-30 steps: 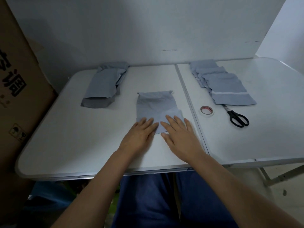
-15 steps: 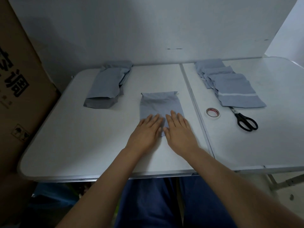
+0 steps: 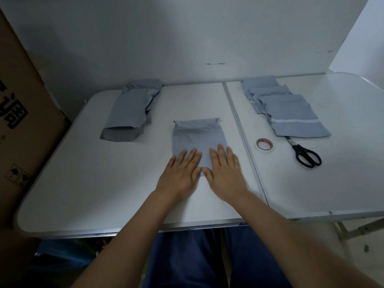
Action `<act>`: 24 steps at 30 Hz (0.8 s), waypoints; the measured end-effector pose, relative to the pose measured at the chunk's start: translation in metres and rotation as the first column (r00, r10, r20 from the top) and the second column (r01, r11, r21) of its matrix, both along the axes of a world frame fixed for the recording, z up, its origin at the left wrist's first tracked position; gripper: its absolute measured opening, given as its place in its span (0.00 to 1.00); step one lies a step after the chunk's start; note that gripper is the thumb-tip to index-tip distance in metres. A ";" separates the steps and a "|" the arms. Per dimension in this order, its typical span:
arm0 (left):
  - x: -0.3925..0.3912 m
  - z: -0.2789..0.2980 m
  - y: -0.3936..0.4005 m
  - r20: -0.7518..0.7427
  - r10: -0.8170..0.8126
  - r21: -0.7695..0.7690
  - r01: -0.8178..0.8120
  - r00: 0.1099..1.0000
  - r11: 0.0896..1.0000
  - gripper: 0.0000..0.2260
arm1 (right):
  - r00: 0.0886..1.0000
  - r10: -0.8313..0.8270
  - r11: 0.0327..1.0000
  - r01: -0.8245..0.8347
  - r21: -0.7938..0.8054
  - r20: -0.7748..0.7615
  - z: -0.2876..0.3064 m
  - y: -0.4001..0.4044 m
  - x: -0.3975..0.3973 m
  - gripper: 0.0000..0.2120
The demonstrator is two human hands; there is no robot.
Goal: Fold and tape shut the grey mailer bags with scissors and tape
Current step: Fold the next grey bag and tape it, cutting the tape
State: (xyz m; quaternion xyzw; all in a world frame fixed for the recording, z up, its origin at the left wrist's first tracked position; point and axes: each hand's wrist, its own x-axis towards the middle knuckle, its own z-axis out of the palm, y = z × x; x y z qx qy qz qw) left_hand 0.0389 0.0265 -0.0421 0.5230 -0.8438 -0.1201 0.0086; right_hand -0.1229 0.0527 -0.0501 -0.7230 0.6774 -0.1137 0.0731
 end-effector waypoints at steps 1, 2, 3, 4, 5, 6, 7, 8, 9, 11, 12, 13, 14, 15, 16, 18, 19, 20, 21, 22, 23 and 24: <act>0.000 0.002 0.000 -0.003 0.002 0.008 -0.002 1.000 1.000 0.24 | 1.000 -0.014 0.999 0.015 -0.049 0.020 0.003 0.000 -0.004 0.34; -0.001 0.005 0.000 -0.007 0.004 0.009 -0.004 1.000 1.000 0.24 | 0.999 -0.027 0.993 0.031 -0.113 0.043 0.008 -0.002 -0.010 0.30; -0.001 0.008 -0.001 -0.010 0.005 -0.002 -0.005 1.000 1.000 0.24 | 0.997 -0.038 0.981 0.050 -0.186 0.071 0.012 -0.004 -0.019 0.25; -0.002 0.012 -0.002 -0.013 0.005 -0.027 -0.005 1.000 1.000 0.24 | 0.993 -0.062 0.965 0.085 -0.248 0.102 0.015 -0.007 -0.031 0.22; -0.003 0.017 -0.004 -0.015 0.005 -0.059 -0.006 1.000 0.998 0.23 | 0.985 -0.110 0.946 0.146 -0.290 0.134 0.018 -0.009 -0.046 0.19; -0.005 0.022 -0.006 -0.018 0.004 -0.087 -0.006 1.000 0.996 0.23 | 0.969 -0.182 0.925 0.226 -0.305 0.167 0.020 -0.010 -0.061 0.18; -0.006 0.026 -0.009 -0.022 0.002 -0.109 -0.004 1.000 0.994 0.23 | 0.948 -0.259 0.901 0.307 -0.308 0.186 0.021 -0.010 -0.076 0.17; -0.008 0.030 -0.011 -0.021 -0.003 -0.122 0.001 1.000 0.993 0.23 | 0.928 -0.325 0.880 0.367 -0.302 0.180 0.021 -0.009 -0.089 0.17; -0.010 0.034 -0.015 -0.013 -0.011 -0.131 0.010 1.000 0.991 0.23 | 0.916 -0.369 0.870 0.400 -0.288 0.158 0.020 -0.008 -0.100 0.17; -0.014 0.039 -0.020 0.007 -0.024 -0.143 0.025 1.000 0.989 0.23 | 0.913 -0.394 0.875 0.407 -0.261 0.103 0.016 -0.007 -0.115 0.15; -0.017 0.041 -0.022 0.009 -0.030 -0.147 0.031 1.000 0.989 0.23 | 0.917 -0.390 0.883 0.398 -0.250 0.084 0.014 -0.008 -0.121 0.13; -0.020 0.043 -0.023 0.002 -0.040 -0.153 0.040 0.999 0.987 0.23 | 0.923 -0.379 0.891 0.382 -0.244 0.064 0.012 -0.008 -0.125 0.12; -0.023 0.046 -0.023 -0.020 -0.054 -0.158 0.050 0.998 0.986 0.23 | 0.929 -0.365 0.899 0.367 -0.237 0.053 0.011 -0.009 -0.128 0.10; -0.026 0.048 -0.022 -0.061 -0.067 -0.165 0.057 0.996 0.985 0.23 | 0.935 -0.350 0.904 0.355 -0.238 0.062 0.011 -0.010 -0.129 0.09; -0.030 0.050 -0.021 -0.129 -0.073 -0.163 0.052 0.989 0.985 0.22 | 0.939 -0.324 0.909 0.343 -0.236 0.117 0.012 -0.011 -0.127 0.08; -0.036 0.052 -0.022 -0.333 -0.036 -0.114 -0.002 0.942 0.993 0.21 | 0.920 -0.215 0.927 0.298 -0.228 0.327 0.023 -0.011 -0.114 0.06; -0.039 0.054 -0.022 -0.439 0.005 -0.065 -0.038 0.899 0.997 0.20 | 0.890 -0.161 0.939 0.272 -0.213 0.427 0.028 -0.012 -0.106 0.06; -0.041 0.057 -0.023 -0.534 0.060 -0.008 -0.075 0.843 0.997 0.19 | 0.849 -0.132 0.953 0.250 -0.169 0.512 0.034 -0.012 -0.097 0.05; -0.043 0.060 -0.023 -0.610 0.127 0.064 -0.111 0.783 0.992 0.17 | 0.792 -0.132 0.967 0.234 -0.098 0.596 0.039 -0.011 -0.089 0.05; -0.045 0.064 -0.023 -0.659 0.204 0.149 -0.140 0.724 0.979 0.15 | 0.731 -0.141 0.977 0.212 -0.025 0.667 0.044 -0.011 -0.082 0.04; -0.046 0.068 -0.022 -0.692 0.274 0.233 -0.153 0.667 0.960 0.14 | 0.683 -0.144 0.982 0.189 0.018 0.716 0.047 -0.010 -0.075 0.04; -0.046 0.071 -0.023 -0.717 0.331 0.308 -0.147 0.613 0.940 0.14 | 0.659 -0.135 0.986 0.165 0.033 0.740 0.048 -0.010 -0.070 0.03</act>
